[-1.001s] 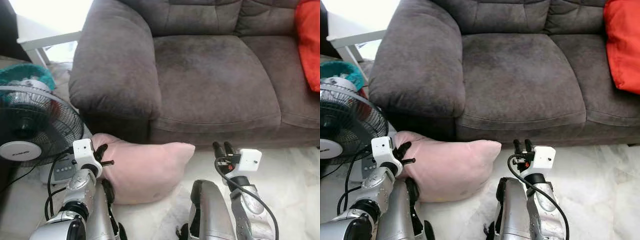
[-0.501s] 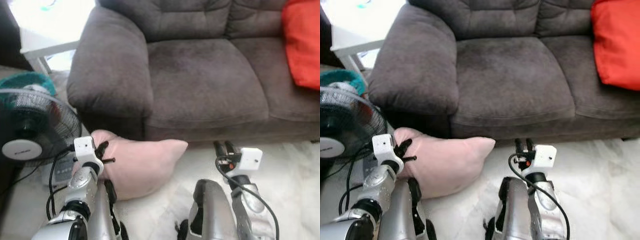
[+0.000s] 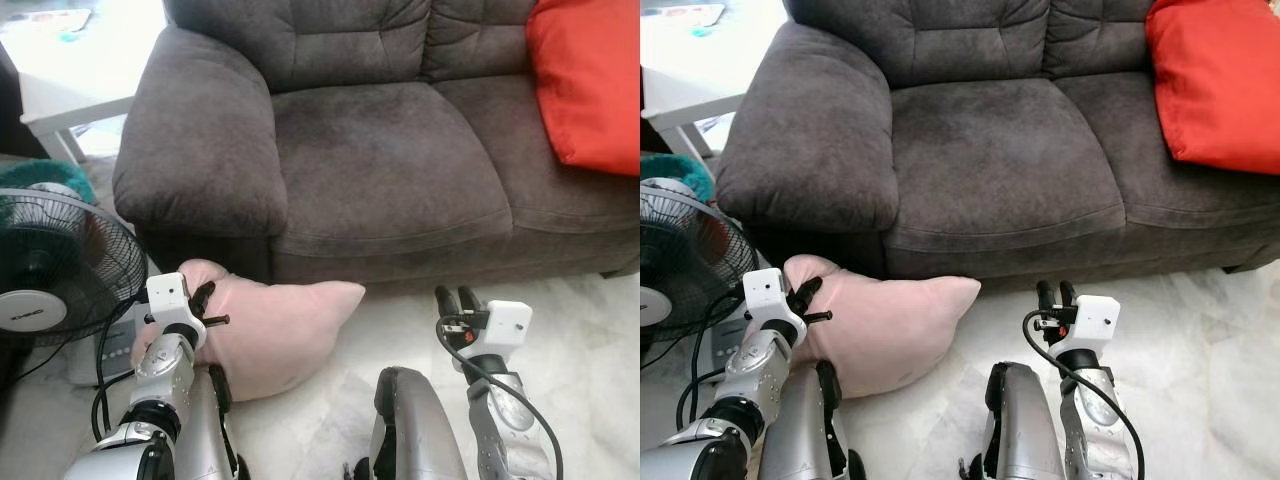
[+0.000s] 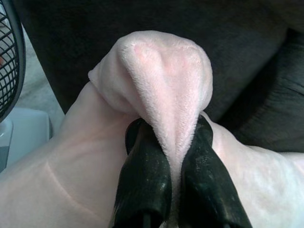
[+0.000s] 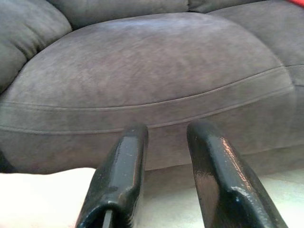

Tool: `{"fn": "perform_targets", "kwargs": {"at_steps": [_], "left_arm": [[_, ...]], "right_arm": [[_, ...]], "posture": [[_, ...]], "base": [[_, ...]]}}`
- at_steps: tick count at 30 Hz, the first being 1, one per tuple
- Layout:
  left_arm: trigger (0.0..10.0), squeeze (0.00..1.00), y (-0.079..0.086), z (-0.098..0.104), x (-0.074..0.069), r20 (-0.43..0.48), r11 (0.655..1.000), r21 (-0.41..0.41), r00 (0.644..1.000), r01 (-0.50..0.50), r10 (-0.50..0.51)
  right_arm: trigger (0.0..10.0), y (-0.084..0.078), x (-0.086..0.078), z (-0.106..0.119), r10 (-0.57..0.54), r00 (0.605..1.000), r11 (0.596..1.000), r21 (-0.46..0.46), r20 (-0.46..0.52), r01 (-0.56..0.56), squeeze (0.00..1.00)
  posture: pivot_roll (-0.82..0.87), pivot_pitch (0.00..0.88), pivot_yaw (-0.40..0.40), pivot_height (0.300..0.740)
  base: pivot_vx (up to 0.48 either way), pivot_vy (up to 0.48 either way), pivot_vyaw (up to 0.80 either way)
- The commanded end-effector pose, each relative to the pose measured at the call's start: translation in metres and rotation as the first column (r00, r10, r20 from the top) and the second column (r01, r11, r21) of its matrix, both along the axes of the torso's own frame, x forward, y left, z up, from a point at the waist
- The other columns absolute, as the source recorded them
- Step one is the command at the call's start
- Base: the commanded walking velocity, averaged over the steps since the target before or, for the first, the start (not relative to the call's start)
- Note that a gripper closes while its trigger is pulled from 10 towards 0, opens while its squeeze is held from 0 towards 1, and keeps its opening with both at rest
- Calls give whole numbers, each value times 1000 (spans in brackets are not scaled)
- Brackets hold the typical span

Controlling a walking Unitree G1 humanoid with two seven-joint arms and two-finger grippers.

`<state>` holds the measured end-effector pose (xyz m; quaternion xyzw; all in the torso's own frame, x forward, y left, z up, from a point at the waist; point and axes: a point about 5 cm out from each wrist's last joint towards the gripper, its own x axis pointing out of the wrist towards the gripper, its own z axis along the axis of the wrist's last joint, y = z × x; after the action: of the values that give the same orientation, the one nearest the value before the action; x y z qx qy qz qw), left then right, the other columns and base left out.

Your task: Move the pillow to the sofa from floor

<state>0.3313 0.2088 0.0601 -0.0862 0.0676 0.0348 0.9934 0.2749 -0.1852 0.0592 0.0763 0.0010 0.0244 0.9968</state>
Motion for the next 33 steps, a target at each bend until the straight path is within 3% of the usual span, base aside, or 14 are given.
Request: {"fn": "perform_targets", "kwargs": {"at_steps": [1, 15, 18, 29, 33], "left_arm": [[10000, 0, 2, 18, 7, 97, 999, 32, 995, 0, -3], [10000, 0, -1, 17, 6, 103, 999, 40, 994, 17, -21], [10000, 0, -3, 17, 5, 104, 999, 42, 994, 26, -31], [10000, 0, -9, 16, 5, 103, 995, 66, 991, 73, -80], [10000, 0, -9, 14, 3, 97, 994, 71, 992, 79, -85]], "right_arm": [[10000, 0, 0, -1, 1, 1000, 1000, -3, -2, -1, 0], [10000, 0, 0, -2, -2, 1000, 1000, -5, -5, 1, 0], [10000, 0, -1, -2, 0, 1000, 1000, -4, -5, 0, 0], [10000, 4, 0, -5, 21, 1000, 1000, 2, -22, -21, 0], [10000, 4, 0, -5, 16, 1000, 1000, -1, -20, -16, 0]], "posture": [[33, 79, -38, 498], [33, 82, -38, 577], [33, 83, -37, 602], [39, 86, -36, 607], [40, 88, -37, 632]], "base": [[0, 0, 0], [0, 0, 0], [-251, 0, 0], [-424, 0, 0], [-390, 0, 0]]}}
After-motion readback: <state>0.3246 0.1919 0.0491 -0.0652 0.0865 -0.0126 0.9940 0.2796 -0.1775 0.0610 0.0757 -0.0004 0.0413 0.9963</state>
